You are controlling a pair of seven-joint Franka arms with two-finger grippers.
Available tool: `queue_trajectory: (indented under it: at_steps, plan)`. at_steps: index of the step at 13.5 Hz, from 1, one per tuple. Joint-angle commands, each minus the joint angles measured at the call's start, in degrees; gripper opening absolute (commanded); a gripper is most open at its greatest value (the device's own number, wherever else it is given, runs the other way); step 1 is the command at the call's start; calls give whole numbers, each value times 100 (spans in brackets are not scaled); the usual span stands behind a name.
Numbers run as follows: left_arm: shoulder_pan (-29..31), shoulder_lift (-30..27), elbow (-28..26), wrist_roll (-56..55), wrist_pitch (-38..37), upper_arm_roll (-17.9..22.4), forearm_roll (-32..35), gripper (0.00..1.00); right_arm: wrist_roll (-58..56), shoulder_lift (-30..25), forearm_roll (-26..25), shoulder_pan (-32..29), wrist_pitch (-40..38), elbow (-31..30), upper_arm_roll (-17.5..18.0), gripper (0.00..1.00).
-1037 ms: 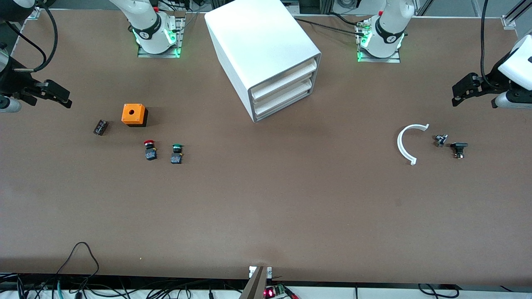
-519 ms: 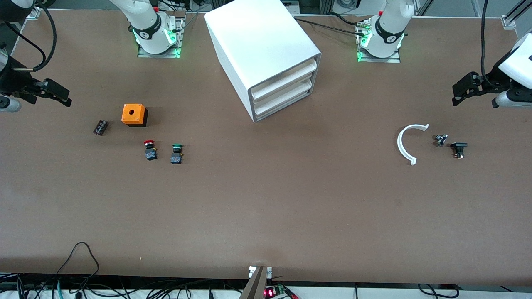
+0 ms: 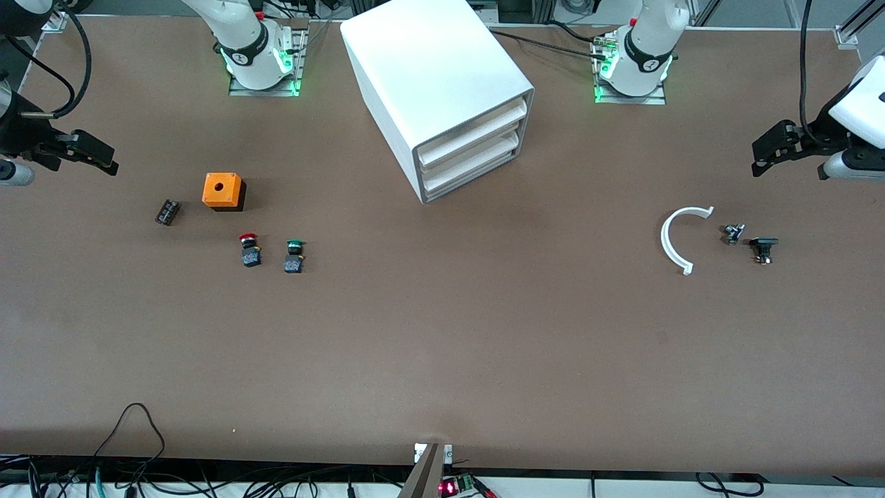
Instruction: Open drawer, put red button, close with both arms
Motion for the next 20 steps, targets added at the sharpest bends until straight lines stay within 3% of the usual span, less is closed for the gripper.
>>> queue_trajectory:
  at_steps: [1, 3, 7, 11, 13, 15, 20]
  plan:
    - [3, 182, 226, 91, -163, -32, -26, 100, -90, 54, 48, -29, -64, 208, 15, 100]
    - [20, 156, 131, 73, -128, -41, -35, 100, -47, 132, 48, -29, 111, 252, 15, 100]
    - [38, -616, -1038, -584, 382, -32, -35, 100, -81, 378, 92, -20, 218, 402, 15, 100]
    - [12, -591, -1162, -639, 347, -59, -35, 100, -99, 669, 83, -20, 191, 420, 32, 100]
    - [-41, -207, -1223, -621, 408, -76, -61, 100, -108, 731, 31, -38, 200, 428, 24, 100]
    - [-85, 460, -1224, -612, 426, -382, -52, 100, -108, 853, 48, -143, 191, 402, 6, 100]
    - [-103, 1341, -1162, -586, 751, -867, -96, 100, -99, 1336, 92, -65, 331, 446, 59, 100]
